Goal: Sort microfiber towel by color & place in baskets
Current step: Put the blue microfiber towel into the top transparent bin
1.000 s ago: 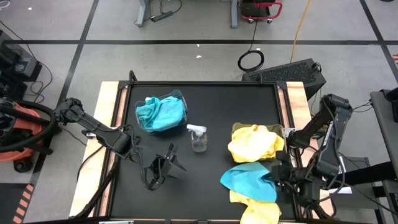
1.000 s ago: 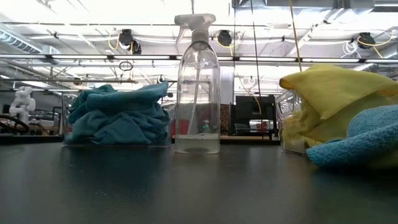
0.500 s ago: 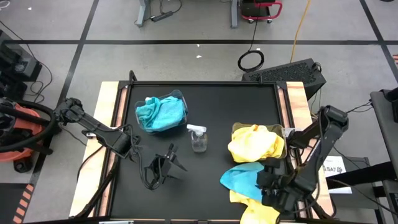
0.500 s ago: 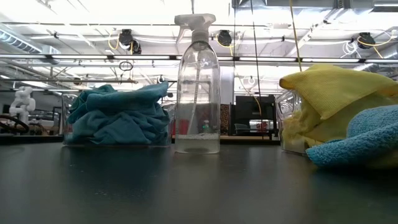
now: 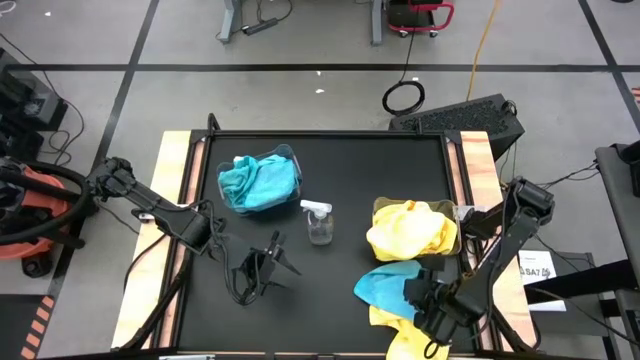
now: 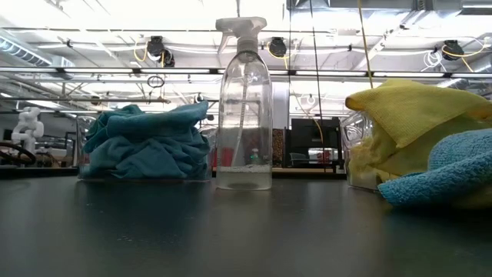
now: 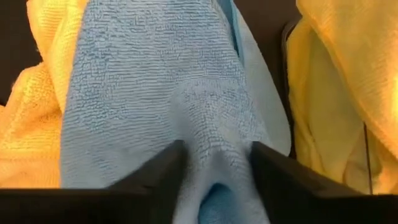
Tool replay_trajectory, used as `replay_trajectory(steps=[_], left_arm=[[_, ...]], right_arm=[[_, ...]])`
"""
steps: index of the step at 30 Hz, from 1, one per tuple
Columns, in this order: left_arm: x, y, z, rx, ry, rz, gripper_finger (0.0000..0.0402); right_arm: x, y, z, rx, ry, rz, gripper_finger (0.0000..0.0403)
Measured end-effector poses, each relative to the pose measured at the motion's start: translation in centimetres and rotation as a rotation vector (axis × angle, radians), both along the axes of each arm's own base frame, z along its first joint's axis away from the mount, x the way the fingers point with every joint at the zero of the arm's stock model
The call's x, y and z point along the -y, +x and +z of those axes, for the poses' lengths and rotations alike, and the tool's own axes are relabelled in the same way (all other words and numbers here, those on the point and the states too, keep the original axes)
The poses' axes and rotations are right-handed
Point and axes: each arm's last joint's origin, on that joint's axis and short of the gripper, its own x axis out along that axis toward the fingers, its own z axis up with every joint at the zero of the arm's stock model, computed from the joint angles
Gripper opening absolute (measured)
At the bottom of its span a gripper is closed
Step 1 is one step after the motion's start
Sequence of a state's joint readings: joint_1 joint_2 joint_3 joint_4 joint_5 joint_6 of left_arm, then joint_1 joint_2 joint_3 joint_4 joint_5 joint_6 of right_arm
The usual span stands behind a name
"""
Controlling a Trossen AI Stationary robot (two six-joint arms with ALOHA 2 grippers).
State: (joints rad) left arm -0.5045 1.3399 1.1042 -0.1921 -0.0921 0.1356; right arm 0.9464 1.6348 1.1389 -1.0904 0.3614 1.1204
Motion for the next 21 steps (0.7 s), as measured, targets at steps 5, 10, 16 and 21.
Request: replay_trajectory(steps=[5,10,16,21], left_arm=[[0.0,0.0,0.0,0.0,0.0,0.0,0.0192],[0.0,0.0,0.0,0.004,0.008,0.016,0.0192],[-0.2,0.1,0.1,0.031,0.046,0.055,0.0192],[-0.1,0.3,0.6,0.102,0.07,0.044,0.0192]], right_arm=[[0.5,0.3,0.9,0.009,0.012,0.042,0.0026],[1.2,0.9,3.1,0.072,0.011,0.069,0.0006],[1.8,1.8,8.4,0.213,-0.073,0.133,0.0002],[2.1,3.1,13.7,0.371,-0.155,0.24,0.0001]])
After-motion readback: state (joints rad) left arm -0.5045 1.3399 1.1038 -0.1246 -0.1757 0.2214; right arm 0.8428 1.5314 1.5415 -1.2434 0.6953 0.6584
